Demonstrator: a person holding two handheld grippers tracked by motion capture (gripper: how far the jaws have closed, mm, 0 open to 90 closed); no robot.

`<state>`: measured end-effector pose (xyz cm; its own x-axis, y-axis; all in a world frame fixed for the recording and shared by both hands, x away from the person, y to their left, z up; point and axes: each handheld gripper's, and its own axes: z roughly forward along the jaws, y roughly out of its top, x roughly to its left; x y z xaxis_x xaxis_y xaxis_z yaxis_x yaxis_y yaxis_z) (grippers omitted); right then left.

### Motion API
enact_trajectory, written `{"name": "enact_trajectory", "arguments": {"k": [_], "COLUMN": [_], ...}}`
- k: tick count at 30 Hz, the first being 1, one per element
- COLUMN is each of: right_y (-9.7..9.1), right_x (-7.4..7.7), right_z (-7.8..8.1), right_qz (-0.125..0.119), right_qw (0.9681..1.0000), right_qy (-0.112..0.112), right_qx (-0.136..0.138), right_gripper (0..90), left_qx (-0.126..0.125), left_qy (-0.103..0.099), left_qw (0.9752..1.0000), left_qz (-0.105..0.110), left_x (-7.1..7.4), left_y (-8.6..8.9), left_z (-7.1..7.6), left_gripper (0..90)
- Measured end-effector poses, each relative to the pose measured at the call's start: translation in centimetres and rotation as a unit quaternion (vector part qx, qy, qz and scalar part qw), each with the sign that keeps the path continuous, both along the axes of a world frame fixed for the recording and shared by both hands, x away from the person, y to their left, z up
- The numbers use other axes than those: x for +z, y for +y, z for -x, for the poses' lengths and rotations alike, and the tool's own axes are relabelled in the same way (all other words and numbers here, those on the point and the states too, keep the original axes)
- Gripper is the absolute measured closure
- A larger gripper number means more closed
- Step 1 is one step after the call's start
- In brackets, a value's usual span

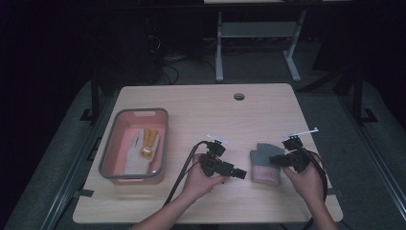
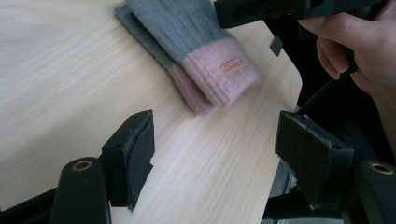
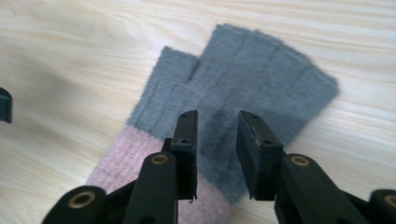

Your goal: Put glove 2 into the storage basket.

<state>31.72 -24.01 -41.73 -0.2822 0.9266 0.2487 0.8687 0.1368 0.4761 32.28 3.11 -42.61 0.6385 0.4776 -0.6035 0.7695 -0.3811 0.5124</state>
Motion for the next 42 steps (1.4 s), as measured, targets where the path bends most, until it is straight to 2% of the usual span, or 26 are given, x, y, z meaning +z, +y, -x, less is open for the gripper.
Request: {"name": "enact_trajectory", "arguments": {"k": [5,9,12,14,18,20,23,31,35,42], "right_y": [-1.6,-2.4,-2.9,-3.2,-3.5,-3.6,-3.7,-4.3,-4.4,-4.7], "right_x": [-0.3,-1.0,-1.3,-1.5,-2.0,-2.3,-2.7,-3.2,-3.6,-4.2], "right_z": [0.6,0.9,0.9,1.0,1.0,1.0,1.0,1.0,1.0,1.0], "right_qz": [-0.02,-0.04,-0.058,-0.081,-0.094,-0.097,-0.106,-0.12,-0.125,-0.155], "right_qw": [0.9997,0.999,0.9978,0.9961,0.9949,0.9946,0.9936,0.9916,0.9909,0.9861], "right_qy": [-0.012,-0.007,-0.012,-0.016,-0.019,-0.017,-0.017,-0.011,-0.002,0.006], "right_qx": [-0.011,-0.021,-0.029,-0.028,-0.032,-0.033,-0.033,-0.047,-0.05,-0.059], "right_gripper": [59.9,56.1,53.3,50.9,47.4,46.9,46.1,46.1,46.4,49.7], "left_qx": [0.0,0.01,0.01,0.009,0.012,0.021,0.026,0.03,0.03,0.037], "left_qy": [-0.001,0.009,0.012,0.008,0.013,0.019,0.023,0.045,0.046,0.05], "left_qw": [1.0,0.9999,0.9999,0.9999,0.9998,0.9996,0.9993,0.9985,0.9985,0.998], "left_qz": [-0.005,0.0,-0.003,-0.003,0.002,0.003,-0.011,-0.008,-0.006,-0.011], "left_x": [-0.5,-0.9,-1.2,-1.5,-1.8,-2.0,-2.2,-3.4,-3.8,-4.1], "left_y": [-1.1,-2.1,-2.7,-3.1,-3.7,-4.1,-4.6,-5.9,-6.4,-6.6], "left_z": [-0.3,-0.4,-0.6,-0.6,-0.8,-0.9,-0.9,-1.2,-1.2,-1.4], "left_gripper": [28.7,28.8,29.2,29.8,29.6,29.6,29.7,30.4,30.4,35.7]}}
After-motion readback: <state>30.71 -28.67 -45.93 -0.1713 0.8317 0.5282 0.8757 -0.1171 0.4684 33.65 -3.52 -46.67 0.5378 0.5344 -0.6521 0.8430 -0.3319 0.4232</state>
